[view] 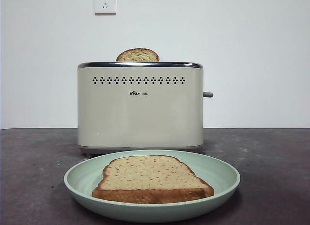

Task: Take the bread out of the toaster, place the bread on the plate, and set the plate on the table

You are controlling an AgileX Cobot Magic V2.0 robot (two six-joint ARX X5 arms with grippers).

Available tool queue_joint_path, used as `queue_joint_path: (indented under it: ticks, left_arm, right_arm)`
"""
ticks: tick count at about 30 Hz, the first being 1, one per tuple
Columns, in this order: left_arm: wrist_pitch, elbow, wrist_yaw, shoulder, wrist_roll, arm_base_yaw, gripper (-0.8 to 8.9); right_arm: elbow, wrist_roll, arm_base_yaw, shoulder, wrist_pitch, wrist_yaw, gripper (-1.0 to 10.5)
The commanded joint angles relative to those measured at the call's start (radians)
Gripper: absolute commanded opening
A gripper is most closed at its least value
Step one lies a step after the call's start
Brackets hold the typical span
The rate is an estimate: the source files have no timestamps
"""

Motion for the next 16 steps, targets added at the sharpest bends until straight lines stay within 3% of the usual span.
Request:
queue_joint_path:
  ticks: [1,8,16]
  left_arm:
    - [0.008,-0.024,0.000,0.000,-0.002,0.003,0.08]
    - [0.008,-0.024,0.000,0.000,-0.001,0.003,0.08]
    - [0.008,-0.024,0.000,0.000,-0.002,0.003,0.08]
  right_arm:
    - [-0.053,-0.005,-0.002,-0.042,0.021,0.013,0.0]
    - [-0.161,0.004,-0.002,-0.106,0.015,0.029,0.0]
    - [-0.160,-0.005,-0.002,-0.122,-0.104,0.033,0.0]
